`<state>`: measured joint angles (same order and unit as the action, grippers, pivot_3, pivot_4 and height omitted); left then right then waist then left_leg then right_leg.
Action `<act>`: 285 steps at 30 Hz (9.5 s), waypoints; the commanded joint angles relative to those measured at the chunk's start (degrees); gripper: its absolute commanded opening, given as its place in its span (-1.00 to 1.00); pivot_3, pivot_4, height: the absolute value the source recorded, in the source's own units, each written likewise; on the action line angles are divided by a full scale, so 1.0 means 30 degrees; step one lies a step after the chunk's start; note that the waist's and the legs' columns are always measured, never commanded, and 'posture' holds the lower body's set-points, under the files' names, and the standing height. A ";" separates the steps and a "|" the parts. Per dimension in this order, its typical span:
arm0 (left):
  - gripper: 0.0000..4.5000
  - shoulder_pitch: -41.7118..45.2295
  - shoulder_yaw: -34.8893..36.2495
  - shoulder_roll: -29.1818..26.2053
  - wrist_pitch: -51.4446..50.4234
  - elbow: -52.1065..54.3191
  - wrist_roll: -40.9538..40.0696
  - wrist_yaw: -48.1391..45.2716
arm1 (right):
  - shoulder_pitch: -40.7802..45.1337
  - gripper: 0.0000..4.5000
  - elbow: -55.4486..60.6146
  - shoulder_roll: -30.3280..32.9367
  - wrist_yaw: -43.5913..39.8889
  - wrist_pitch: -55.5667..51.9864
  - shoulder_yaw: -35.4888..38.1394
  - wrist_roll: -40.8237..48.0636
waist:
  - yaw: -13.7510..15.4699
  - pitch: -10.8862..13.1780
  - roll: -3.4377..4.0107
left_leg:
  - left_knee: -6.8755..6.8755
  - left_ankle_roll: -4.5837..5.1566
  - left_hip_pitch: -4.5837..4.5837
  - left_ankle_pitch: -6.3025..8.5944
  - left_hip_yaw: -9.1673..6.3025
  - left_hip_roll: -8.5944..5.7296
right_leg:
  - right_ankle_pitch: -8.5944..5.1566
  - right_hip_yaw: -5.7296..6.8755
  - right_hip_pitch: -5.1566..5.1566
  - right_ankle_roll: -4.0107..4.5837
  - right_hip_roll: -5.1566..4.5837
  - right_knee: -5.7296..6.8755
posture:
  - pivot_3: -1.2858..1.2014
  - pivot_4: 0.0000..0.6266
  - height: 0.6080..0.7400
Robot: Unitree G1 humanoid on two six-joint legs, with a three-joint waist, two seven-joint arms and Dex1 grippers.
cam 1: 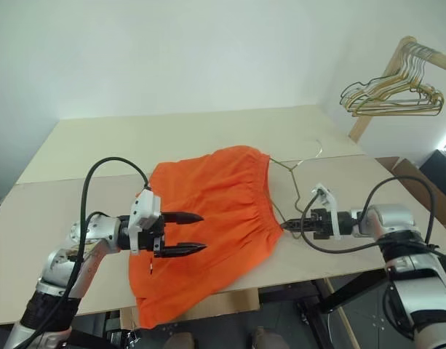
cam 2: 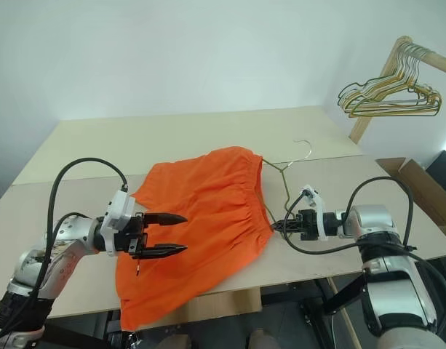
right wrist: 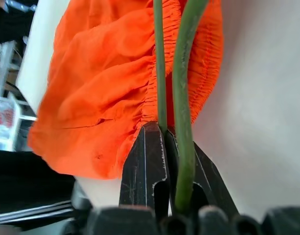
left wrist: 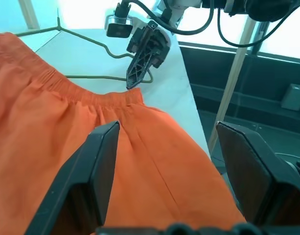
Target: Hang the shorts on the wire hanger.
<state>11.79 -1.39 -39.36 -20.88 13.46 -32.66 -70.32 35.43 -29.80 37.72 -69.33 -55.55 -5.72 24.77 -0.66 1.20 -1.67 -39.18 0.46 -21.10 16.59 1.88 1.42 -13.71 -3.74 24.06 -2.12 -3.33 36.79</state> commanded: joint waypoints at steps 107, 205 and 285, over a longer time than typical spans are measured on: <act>-1.00 2.3136 -0.4635 0.0610 1.5418 -2.7626 1.2909 -0.7222 | -0.4620 0.29 0.5454 -0.7121 0.7937 1.1510 0.0313 -0.2707 | -0.0555 0.0010 0.0000 | -0.0254 0.0175 -0.0128 0.0097 -0.0057 -0.0065 | -0.0008 -0.0014 0.0018 -0.0091 -0.0007 0.0105 | 0.06 -1.00 1.00; -1.00 1.8095 -0.3487 0.1264 1.6381 -2.5600 1.4258 -0.0527 | 0.6053 -0.97 0.9396 -0.0055 0.3316 0.3522 -0.4850 -0.6667 | -0.0004 0.0008 0.0007 | -0.0293 0.0171 -0.0222 0.0096 -0.0085 -0.0083 | 0.0005 0.0050 0.0066 -0.0101 -0.0040 0.0123 | 0.06 -1.00 1.00; -1.00 1.4796 -0.0421 0.2918 1.1190 -1.8781 0.6640 -0.6608 | 0.3673 -0.38 1.1928 0.4584 -0.0852 0.6465 -0.1750 -0.4016 | -0.0609 0.0004 0.0014 | -0.0314 0.0173 -0.0207 0.0097 -0.0087 -0.0082 | 0.0007 0.0038 0.0049 -0.0105 -0.0044 0.0097 | 0.01 -1.00 1.00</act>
<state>54.98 -4.12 -30.45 12.52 -45.42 -10.82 -89.47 44.63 6.00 51.09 -71.55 -35.71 -12.69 12.15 -2.49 1.21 -1.62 -40.13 0.98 -21.73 16.88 1.62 1.18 -13.69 -3.63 24.21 -2.43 -3.46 37.08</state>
